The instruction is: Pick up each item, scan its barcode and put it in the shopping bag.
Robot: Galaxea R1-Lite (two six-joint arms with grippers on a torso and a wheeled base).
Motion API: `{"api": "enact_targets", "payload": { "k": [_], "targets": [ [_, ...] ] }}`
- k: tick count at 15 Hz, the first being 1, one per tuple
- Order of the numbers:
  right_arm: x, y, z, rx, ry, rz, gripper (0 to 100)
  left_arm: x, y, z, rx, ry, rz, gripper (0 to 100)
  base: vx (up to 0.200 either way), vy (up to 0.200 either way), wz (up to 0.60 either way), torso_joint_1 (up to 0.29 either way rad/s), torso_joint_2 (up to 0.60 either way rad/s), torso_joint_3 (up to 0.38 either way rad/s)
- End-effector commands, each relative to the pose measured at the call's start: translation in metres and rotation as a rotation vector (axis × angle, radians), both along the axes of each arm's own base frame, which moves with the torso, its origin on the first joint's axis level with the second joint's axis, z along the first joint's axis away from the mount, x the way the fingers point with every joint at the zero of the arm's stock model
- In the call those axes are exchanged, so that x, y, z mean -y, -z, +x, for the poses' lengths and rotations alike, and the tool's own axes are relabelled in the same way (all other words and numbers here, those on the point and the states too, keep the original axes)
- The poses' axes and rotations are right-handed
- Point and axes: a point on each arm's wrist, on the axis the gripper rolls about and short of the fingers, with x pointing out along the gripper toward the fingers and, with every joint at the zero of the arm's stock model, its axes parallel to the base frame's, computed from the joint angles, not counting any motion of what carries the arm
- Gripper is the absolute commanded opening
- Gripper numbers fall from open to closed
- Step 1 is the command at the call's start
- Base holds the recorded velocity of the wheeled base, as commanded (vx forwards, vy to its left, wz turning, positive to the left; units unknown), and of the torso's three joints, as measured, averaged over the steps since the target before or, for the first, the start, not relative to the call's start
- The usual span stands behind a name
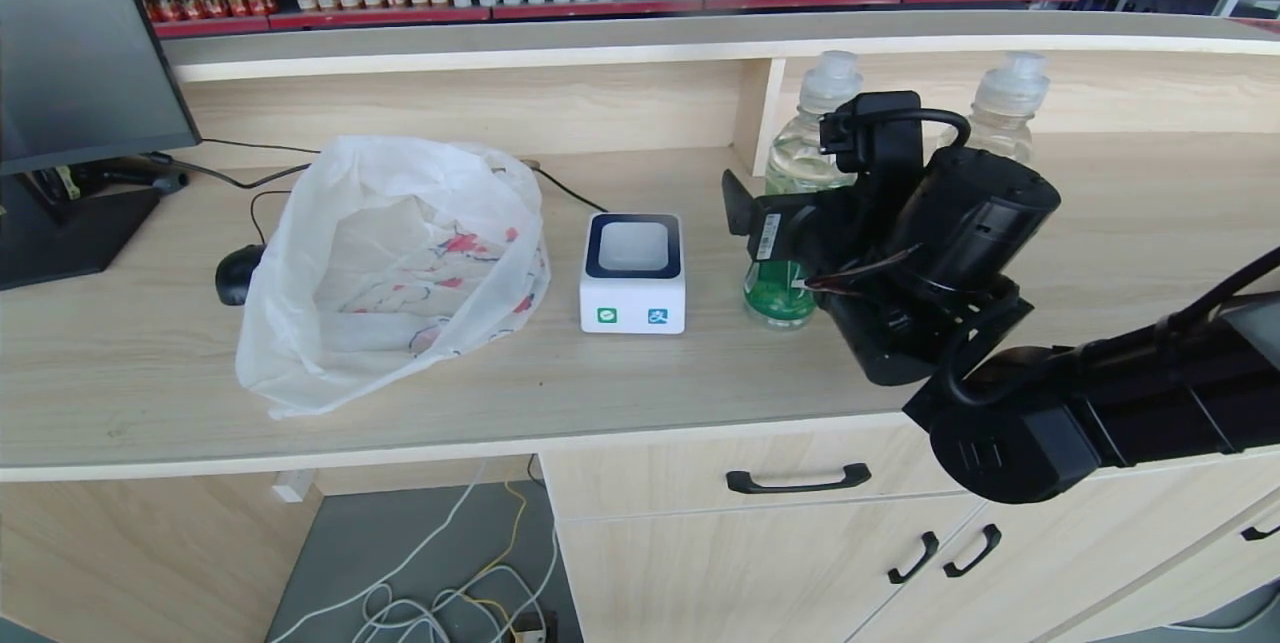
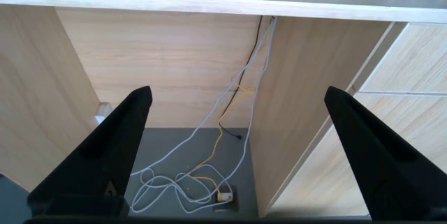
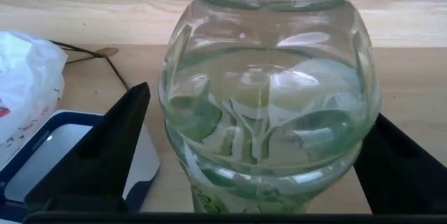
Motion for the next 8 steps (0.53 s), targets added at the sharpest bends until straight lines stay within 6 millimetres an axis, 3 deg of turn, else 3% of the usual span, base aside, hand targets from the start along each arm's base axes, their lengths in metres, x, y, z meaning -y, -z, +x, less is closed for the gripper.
{"api": "enact_targets", "payload": {
  "k": [1,3,4,8],
  "targets": [
    [-0.0007,0.0006,0.0006,0.001,0.0,0.0,100,0.0,0.0001,0.0,-0.001,0.0,0.0,100,0.0,0.0,0.0,0.0,0.0,0.0],
    [-0.0006,-0.0003,0.0004,0.008,0.0,0.004,100,0.0,0.0,0.0,0.0,0.0,0.0,100,0.0,0.0,0.0,0.0,0.0,0.0],
    [-0.0005,-0.0006,0.0003,0.011,0.0,0.006,0,0.0,0.0,0.0,0.0,0.0,0.0,100,0.0,0.0,0.0,0.0,0.0,0.0],
    [0.0006,-0.0047,-0.0012,0.041,0.0,0.028,0,0.0,0.0001,0.0,-0.001,0.0,0.0,100,0.0,0.0,0.0,0.0,0.0,0.0]
  ]
}}
